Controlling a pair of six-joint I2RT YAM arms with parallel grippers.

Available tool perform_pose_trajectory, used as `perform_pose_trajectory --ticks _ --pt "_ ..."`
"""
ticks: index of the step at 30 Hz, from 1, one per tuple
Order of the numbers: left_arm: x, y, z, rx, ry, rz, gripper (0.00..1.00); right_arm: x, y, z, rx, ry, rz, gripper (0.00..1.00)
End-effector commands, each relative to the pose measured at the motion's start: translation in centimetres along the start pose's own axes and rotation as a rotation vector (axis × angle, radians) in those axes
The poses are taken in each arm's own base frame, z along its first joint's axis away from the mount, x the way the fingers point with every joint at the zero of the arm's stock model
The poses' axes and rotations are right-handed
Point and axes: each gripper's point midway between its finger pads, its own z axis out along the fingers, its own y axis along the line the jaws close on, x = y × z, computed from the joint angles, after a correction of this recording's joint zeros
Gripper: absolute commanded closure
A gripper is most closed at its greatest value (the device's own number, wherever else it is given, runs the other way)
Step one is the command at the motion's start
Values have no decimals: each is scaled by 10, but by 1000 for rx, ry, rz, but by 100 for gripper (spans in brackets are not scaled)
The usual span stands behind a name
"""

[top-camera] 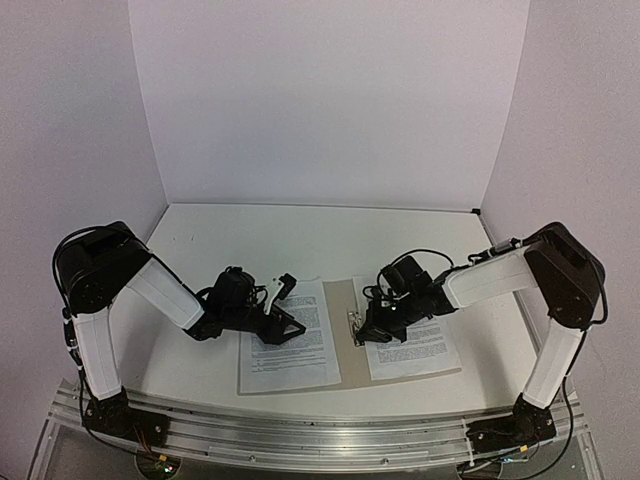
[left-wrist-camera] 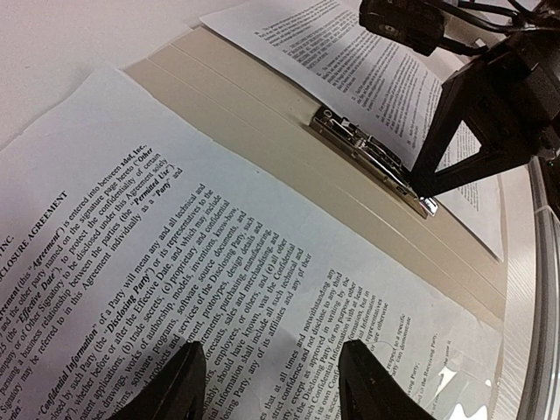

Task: Put the files into the folder

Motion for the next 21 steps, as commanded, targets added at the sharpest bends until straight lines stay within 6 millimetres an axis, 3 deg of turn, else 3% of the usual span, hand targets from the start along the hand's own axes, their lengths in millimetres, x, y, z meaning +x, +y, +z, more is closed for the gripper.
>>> perform_pose_trajectory --ticks 1,7,21 --pt "40 9 -2 -34 117 -65 48 88 -128 12 384 225 181 100" --pt "39 9 -2 -32 115 -65 48 65 -95 8 292 167 133 100" --pt "36 9 -2 -32 107 -62 48 34 -55 -1 192 96 92 100"
